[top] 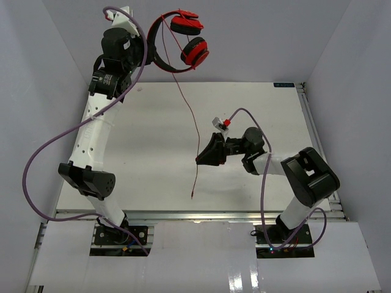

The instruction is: Wrap the headphones

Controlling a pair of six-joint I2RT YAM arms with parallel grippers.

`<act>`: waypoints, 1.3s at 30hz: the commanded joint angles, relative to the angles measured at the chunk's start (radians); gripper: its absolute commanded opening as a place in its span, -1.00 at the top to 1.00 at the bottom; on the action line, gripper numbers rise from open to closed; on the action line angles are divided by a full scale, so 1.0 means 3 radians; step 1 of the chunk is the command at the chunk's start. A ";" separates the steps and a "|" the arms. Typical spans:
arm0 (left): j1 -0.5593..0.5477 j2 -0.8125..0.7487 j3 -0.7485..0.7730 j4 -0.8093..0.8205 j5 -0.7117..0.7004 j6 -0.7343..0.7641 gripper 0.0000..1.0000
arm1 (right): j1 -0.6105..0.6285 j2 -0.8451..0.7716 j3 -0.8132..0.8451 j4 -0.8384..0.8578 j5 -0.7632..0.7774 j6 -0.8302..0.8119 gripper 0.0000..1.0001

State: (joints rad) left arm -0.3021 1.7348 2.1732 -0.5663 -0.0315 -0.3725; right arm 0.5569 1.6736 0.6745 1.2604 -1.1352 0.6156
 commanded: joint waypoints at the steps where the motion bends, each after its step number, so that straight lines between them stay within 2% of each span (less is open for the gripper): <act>1: 0.0042 -0.0033 -0.0028 0.0221 -0.0137 -0.0038 1.00 | 0.0070 -0.0404 0.0028 -0.0776 0.0040 -0.1036 0.68; 3: 0.0065 -0.0030 -0.0116 0.0228 -0.0234 0.0039 1.00 | 0.0099 -0.0574 0.0142 -0.1658 0.0202 -0.1586 0.82; 4: 0.0087 -0.0030 -0.0200 0.0235 -0.0287 0.0086 1.00 | 0.0106 -0.0661 0.0232 -0.2361 0.0364 -0.1927 0.84; 6: 0.0125 -0.0051 -0.0338 0.0275 -0.0310 0.0127 1.00 | 0.0105 -0.0835 0.0369 -0.2789 0.0476 -0.2444 0.85; 9: 0.0189 -0.0154 -0.0673 0.0391 -0.0176 0.0086 1.00 | 0.0097 -0.0956 0.0375 -0.2984 0.0445 -0.2517 0.85; 11: 0.0189 -0.0204 -0.0717 0.0430 -0.0121 0.0060 1.00 | 0.0107 -0.0929 0.0362 -0.2965 0.0425 -0.2496 0.85; 15: 0.0189 -0.0262 -0.0590 0.0386 -0.0069 0.0028 1.00 | 0.0112 -0.0796 0.0390 -0.2734 0.0316 -0.2311 0.85; 18: 0.0193 -0.0230 -0.0421 0.0282 -0.0087 0.0064 1.00 | 0.0147 -0.0765 0.0578 -0.2975 0.0352 -0.2427 0.85; 21: 0.0189 -0.0209 -0.0406 0.0231 -0.0163 0.0144 1.00 | 0.0138 -0.0855 0.0796 -0.3500 0.0618 -0.2833 0.85; 27: 0.0194 -0.0214 -0.0739 0.0277 -0.0365 0.0362 1.00 | 0.0133 -0.1155 0.1396 -0.4792 0.1374 -0.3896 0.85; 29: 0.0198 -0.0196 -0.0863 0.0313 -0.0419 0.0412 1.00 | 0.0133 -0.1209 0.1595 -0.5151 0.1598 -0.4082 0.85; 33: 0.0224 -0.0095 -0.1018 0.0397 -0.0472 0.0469 1.00 | 0.0143 -0.1213 0.2229 -0.5548 0.2010 -0.4538 0.85; 39: 0.0222 0.0187 -0.1103 0.0417 -0.0351 0.0439 1.00 | 0.0487 -0.1100 0.2687 -0.5807 0.2846 -0.5151 0.85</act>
State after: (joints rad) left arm -0.2407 1.7684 1.8445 -0.5166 -0.1570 -0.2220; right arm 0.6239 1.3306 1.3943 -0.3639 -0.5065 -0.7328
